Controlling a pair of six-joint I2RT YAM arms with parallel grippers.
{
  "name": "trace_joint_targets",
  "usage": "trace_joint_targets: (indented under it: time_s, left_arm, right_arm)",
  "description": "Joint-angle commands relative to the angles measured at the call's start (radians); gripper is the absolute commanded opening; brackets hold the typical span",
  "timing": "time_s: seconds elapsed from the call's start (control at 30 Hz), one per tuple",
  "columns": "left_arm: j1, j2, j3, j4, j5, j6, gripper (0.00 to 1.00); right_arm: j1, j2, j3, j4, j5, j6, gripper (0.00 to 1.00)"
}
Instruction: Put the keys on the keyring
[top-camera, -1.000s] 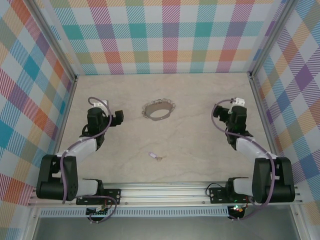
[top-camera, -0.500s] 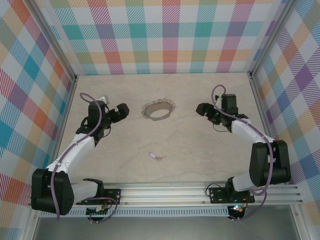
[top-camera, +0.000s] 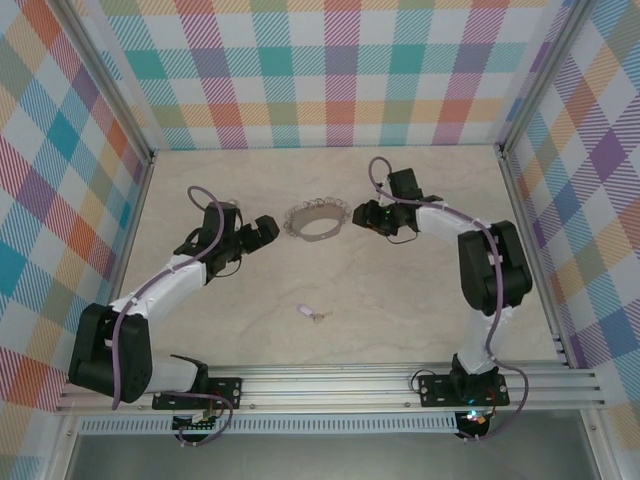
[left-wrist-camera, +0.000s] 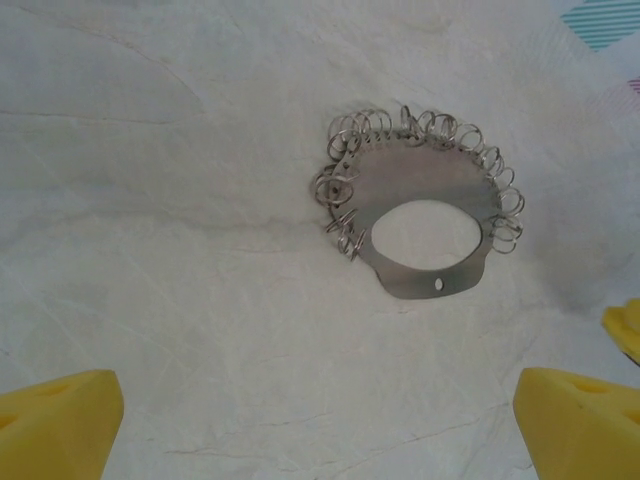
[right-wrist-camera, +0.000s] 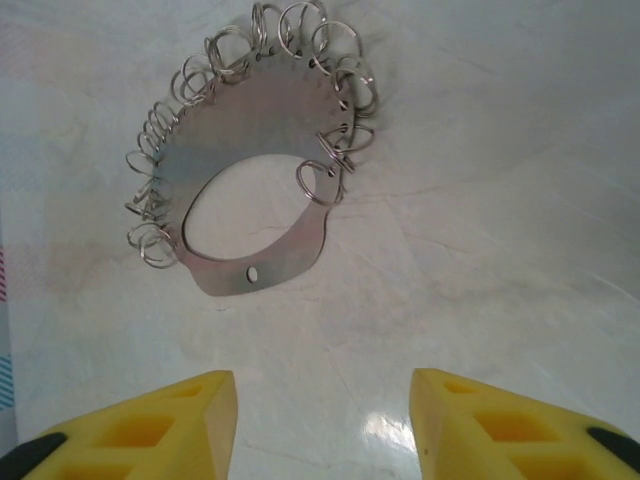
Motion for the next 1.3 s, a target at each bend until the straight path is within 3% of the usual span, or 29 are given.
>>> trace_joint_targets:
  time_s: [0.0,0.43,1.27]
  left_arm:
    - [-0.012,0.025,0.062,-0.011,0.004,-0.017,1.00]
    - [-0.014,0.085,0.123,0.003,0.038,-0.015,1.00]
    - [-0.014,0.108,0.111,0.034,0.043,-0.009,1.00]
  right_arm:
    - [0.029,0.072,0.094,-0.074,0.048,-0.084,0.43]
    - [0.061,0.272,0.301,-0.168,0.128,-0.176,0.38]
    - [0.080,0.365,0.435,-0.198,0.121,-0.187,0.29]
